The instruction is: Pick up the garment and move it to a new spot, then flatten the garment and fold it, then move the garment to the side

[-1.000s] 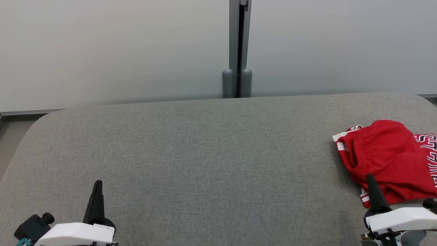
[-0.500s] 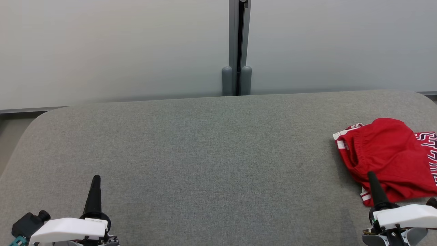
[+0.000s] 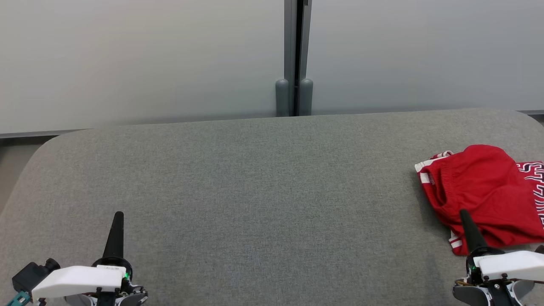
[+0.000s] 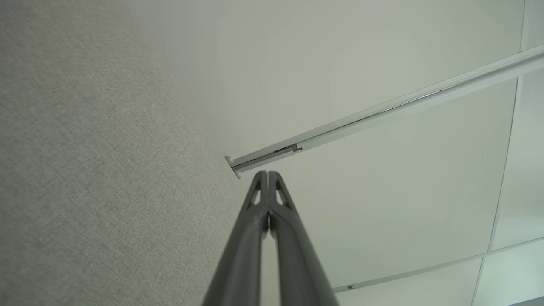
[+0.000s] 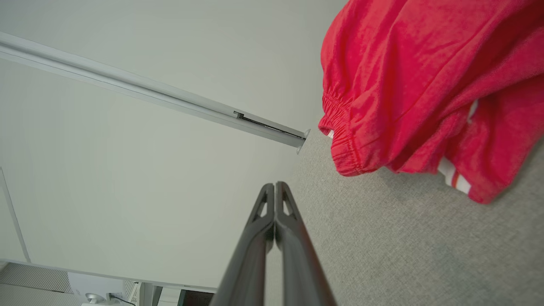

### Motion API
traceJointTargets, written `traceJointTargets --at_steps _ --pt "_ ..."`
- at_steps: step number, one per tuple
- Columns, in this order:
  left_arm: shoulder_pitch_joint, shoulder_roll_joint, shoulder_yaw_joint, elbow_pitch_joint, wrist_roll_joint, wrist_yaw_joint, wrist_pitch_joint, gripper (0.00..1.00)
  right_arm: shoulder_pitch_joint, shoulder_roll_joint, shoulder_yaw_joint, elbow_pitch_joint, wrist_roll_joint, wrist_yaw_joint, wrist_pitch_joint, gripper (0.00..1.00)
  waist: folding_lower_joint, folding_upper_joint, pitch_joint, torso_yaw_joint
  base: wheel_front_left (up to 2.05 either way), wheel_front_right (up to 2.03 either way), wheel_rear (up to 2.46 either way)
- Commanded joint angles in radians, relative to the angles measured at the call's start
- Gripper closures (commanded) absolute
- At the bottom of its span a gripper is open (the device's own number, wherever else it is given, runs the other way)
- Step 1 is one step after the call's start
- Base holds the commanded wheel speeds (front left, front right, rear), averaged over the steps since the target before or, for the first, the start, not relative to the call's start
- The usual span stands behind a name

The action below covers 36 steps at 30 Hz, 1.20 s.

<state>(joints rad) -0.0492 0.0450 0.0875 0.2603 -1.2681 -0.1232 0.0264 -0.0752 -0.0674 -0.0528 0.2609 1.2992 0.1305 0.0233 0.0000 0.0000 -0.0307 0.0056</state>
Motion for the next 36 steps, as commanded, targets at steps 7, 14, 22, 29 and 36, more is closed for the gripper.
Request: traceJointTargets --at_steps 7,14,22,29,36 --pt "-0.034 0.007 0.011 -0.011 -0.082 -0.008 0.020 1.00 -0.023 0.001 -0.018 -0.013 0.073 0.000 0.024 1.00 0.0000 0.0000 0.006 -0.001 0.00 0.00 0.00" --pt "-0.042 0.007 0.015 -0.013 -0.139 -0.009 0.035 1.00 -0.028 0.004 -0.028 -0.014 0.124 0.000 0.040 1.00 0.0000 0.0000 0.011 -0.002 0.00 0.00 0.00" --pt "-0.050 0.007 0.019 -0.014 -0.191 -0.010 0.050 1.00 -0.029 0.007 -0.037 -0.015 0.174 0.000 0.053 1.00 0.0000 0.0000 0.016 -0.003 0.00 0.00 0.00" --pt "-0.054 0.008 0.022 -0.014 -0.242 -0.009 0.063 1.00 -0.033 0.011 -0.047 -0.016 0.219 0.000 0.068 1.00 0.0000 0.0000 0.022 -0.004 0.00 0.00 0.00" --pt "-0.062 0.008 0.025 -0.016 -0.289 -0.010 0.076 1.00 -0.035 0.013 -0.055 -0.016 0.263 0.000 0.080 1.00 0.0000 0.0000 0.027 -0.004 0.00 0.00 0.00"
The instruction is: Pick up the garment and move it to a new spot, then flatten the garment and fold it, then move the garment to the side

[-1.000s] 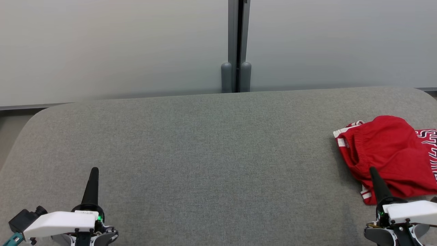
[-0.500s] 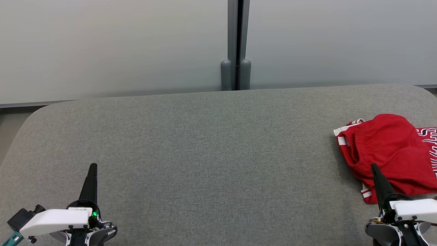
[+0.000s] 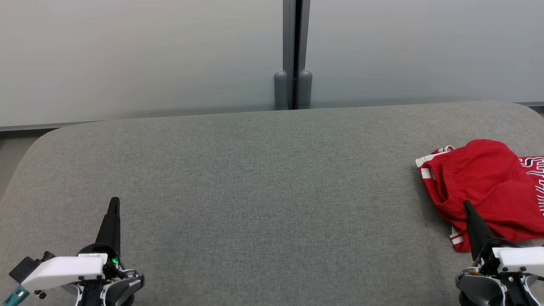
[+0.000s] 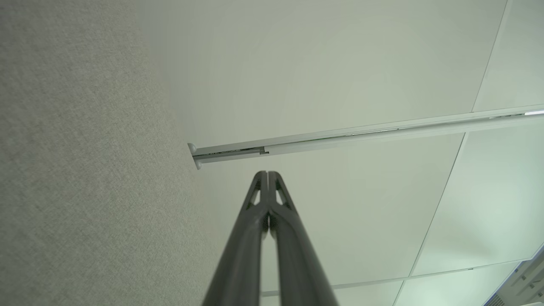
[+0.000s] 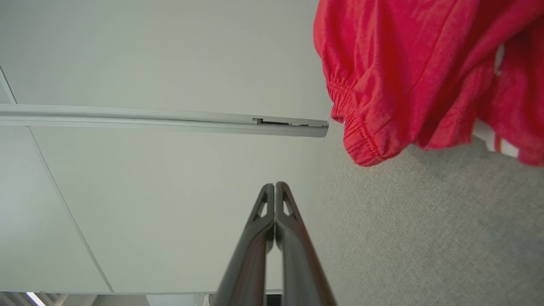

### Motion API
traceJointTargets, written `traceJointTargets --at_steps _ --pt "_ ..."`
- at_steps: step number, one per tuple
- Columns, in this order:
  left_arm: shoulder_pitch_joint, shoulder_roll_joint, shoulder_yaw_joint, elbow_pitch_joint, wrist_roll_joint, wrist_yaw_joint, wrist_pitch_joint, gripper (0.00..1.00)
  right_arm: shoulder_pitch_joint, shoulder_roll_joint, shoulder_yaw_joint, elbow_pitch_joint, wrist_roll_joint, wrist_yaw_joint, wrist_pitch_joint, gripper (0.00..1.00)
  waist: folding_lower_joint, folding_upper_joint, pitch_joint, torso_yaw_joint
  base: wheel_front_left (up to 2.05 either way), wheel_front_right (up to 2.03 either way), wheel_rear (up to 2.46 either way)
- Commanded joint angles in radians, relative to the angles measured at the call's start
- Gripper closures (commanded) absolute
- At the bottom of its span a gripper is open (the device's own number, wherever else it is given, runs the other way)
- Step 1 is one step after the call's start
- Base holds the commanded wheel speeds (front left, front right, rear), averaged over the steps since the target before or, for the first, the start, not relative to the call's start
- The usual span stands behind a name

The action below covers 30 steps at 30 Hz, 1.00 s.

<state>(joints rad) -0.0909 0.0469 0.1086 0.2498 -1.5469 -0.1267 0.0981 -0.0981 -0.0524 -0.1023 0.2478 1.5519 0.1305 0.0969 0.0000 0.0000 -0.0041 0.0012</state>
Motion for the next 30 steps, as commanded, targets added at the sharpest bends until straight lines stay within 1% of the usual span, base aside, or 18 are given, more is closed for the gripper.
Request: traceJointTargets --at_steps 1,9,30 --pt "-0.021 0.006 0.005 -0.005 -0.017 -0.006 0.005 1.00 -0.013 -0.001 -0.007 -0.003 0.016 0.000 0.009 1.00 0.0000 0.0000 0.001 0.000 0.00 0.00 0.00" --pt "-0.026 0.006 0.009 -0.006 -0.068 -0.007 0.019 1.00 -0.014 0.002 -0.015 -0.004 0.066 0.000 0.021 1.00 0.0000 0.0000 0.007 -0.001 0.00 0.00 0.00" --pt "-0.024 0.006 0.008 -0.006 -0.067 -0.007 0.020 1.00 -0.015 0.001 -0.015 -0.004 0.062 0.000 0.021 1.00 0.0000 0.0000 0.007 -0.001 0.00 0.00 0.00"
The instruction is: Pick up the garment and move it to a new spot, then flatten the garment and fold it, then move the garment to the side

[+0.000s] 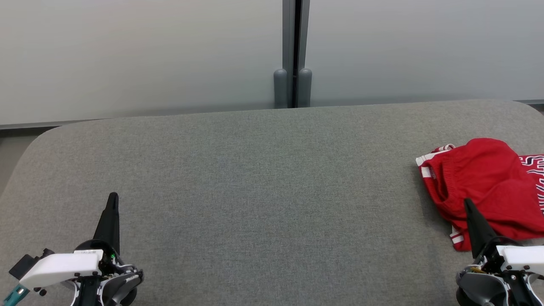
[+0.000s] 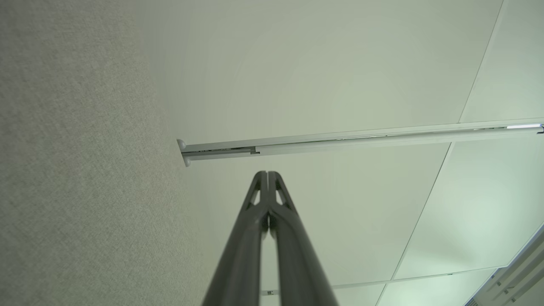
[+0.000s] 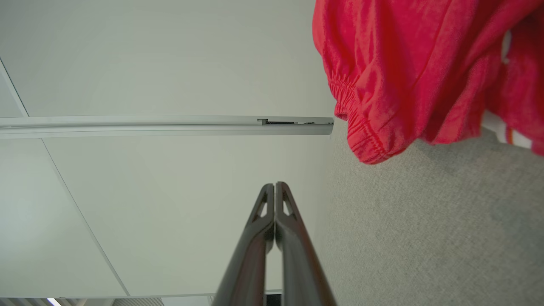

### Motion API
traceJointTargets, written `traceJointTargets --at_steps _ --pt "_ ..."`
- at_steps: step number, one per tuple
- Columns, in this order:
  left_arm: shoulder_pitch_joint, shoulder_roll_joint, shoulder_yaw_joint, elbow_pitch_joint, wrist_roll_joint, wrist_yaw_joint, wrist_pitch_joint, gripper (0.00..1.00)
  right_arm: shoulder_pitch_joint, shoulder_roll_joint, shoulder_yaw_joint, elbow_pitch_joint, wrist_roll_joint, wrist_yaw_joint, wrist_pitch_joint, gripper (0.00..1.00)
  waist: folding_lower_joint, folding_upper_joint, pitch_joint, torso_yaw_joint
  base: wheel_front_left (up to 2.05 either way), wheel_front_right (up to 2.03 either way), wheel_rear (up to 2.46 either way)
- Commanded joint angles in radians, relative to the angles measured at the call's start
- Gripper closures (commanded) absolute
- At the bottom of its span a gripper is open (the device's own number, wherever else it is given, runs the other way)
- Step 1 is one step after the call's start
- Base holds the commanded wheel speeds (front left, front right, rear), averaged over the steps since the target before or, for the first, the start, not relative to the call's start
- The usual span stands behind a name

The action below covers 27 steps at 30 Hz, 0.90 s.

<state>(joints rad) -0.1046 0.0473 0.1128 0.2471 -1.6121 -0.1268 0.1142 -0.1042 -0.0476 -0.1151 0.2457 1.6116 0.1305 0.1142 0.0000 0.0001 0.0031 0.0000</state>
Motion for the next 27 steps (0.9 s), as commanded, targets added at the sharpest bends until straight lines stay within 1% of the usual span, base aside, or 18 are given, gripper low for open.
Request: traceJointTargets --at_steps 1,27 --pt "-0.010 0.006 0.004 -0.003 -0.001 -0.007 0.004 1.00 -0.009 -0.004 -0.002 -0.002 0.002 0.000 0.004 1.00 0.0000 -0.0001 0.000 0.000 0.00 0.00 0.00" --pt "-0.010 0.006 0.004 -0.003 -0.001 -0.007 0.004 1.00 -0.009 -0.004 -0.001 -0.002 0.002 0.000 0.003 1.00 0.0000 -0.0001 0.000 0.000 0.00 0.00 0.00"
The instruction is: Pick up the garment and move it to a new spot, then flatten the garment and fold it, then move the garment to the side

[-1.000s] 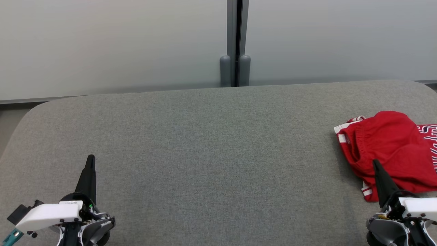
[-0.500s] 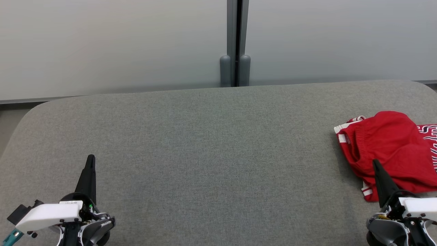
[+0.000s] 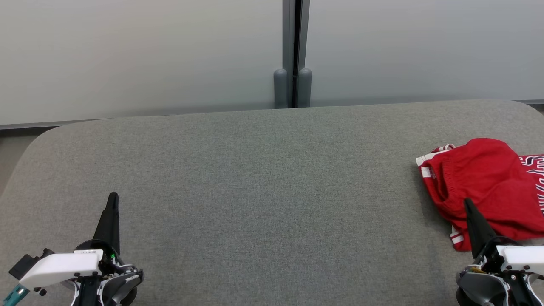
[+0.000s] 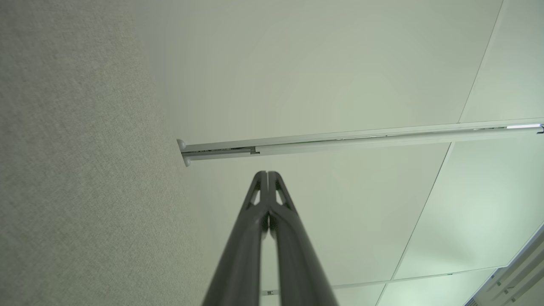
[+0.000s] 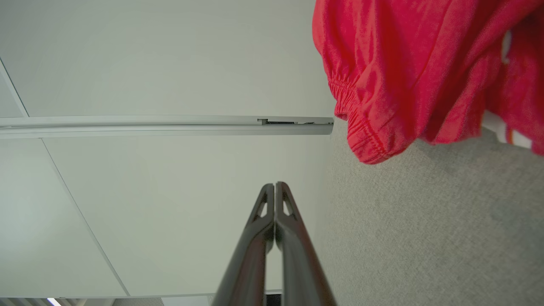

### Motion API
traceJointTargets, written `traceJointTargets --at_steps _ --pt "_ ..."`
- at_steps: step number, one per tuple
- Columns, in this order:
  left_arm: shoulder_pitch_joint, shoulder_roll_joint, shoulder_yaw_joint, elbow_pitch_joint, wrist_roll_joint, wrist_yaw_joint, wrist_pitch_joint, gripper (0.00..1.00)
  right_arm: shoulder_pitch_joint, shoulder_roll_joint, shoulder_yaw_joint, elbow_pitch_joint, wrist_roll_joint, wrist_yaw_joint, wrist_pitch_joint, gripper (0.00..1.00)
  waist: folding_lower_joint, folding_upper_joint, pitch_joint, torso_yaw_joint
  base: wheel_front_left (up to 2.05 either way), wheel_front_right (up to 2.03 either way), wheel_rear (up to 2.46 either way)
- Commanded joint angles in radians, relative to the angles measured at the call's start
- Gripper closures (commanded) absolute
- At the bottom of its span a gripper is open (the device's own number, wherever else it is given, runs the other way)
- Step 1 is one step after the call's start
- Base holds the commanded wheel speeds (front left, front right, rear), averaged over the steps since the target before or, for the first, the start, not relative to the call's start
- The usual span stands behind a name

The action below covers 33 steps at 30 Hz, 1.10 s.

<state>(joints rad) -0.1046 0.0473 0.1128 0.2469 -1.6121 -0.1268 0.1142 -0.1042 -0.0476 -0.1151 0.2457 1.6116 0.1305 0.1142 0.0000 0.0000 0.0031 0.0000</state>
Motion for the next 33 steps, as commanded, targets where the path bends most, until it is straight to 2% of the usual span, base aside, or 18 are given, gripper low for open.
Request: traceJointTargets --at_steps 1,33 --pt "-0.010 0.006 0.004 -0.003 -0.001 -0.007 0.004 1.00 -0.009 -0.004 -0.001 -0.002 0.002 0.000 0.003 1.00 0.0000 0.0000 0.000 0.000 0.00 0.00 0.00" --pt "-0.010 0.006 0.004 -0.003 -0.002 -0.007 0.003 1.00 -0.009 -0.004 -0.001 -0.002 0.002 0.000 0.003 1.00 0.0000 0.0000 0.000 0.000 0.00 0.00 0.00"
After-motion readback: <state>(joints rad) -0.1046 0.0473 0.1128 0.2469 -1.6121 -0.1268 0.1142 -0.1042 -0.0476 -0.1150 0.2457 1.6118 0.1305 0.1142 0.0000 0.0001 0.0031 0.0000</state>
